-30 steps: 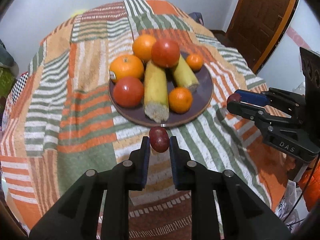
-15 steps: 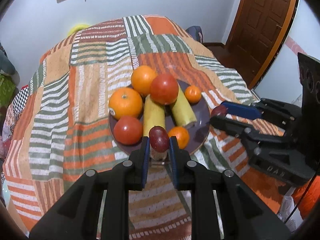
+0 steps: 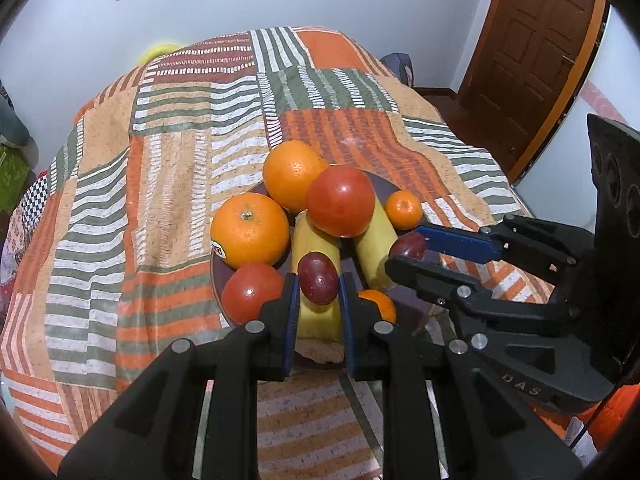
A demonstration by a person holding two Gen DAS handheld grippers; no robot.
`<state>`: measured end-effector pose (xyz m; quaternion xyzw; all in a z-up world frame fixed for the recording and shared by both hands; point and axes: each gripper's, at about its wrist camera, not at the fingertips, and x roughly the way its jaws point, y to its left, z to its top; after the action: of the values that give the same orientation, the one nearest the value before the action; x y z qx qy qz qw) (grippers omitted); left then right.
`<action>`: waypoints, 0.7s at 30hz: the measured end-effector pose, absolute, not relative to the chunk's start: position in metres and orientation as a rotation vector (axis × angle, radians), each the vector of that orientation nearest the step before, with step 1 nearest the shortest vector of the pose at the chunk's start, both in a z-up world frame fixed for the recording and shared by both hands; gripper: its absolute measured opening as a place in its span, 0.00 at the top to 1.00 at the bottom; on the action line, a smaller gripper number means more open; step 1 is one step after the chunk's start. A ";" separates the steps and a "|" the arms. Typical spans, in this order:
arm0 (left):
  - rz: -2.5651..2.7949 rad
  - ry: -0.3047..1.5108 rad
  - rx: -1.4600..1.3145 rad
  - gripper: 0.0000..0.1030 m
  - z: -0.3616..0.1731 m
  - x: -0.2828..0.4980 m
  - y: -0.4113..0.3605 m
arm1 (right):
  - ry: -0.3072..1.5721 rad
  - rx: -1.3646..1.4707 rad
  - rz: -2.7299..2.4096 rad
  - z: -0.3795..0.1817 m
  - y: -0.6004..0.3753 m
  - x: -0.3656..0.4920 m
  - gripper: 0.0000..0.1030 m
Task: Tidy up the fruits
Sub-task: 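Lower the date onto the plate with the left tool while the right tool lowers its date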
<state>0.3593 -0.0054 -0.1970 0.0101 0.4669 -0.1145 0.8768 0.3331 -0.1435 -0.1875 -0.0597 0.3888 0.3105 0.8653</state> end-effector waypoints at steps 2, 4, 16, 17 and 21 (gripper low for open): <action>-0.235 0.980 0.012 0.81 -0.200 0.363 -0.003 | 0.820 -0.128 0.656 -0.191 -0.141 0.335 0.73; -0.233 0.980 0.000 0.81 -0.201 0.365 -0.002 | 0.824 -0.133 0.660 -0.194 -0.138 0.336 0.73; -0.215 0.969 0.009 0.72 -0.203 0.367 -0.003 | 0.846 -0.110 0.668 -0.202 -0.138 0.342 0.72; -0.214 0.966 0.006 0.71 -0.202 0.366 -0.002 | 0.851 -0.107 0.667 -0.201 -0.138 0.342 0.72; -0.209 0.944 0.001 0.67 -0.196 0.360 0.000 | 0.853 -0.104 0.657 -0.201 -0.141 0.342 0.69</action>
<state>0.3603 0.0000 -0.1956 0.0005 0.4539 -0.1004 0.8854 0.3417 -0.1405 -0.2006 -0.0493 0.4059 0.3129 0.8572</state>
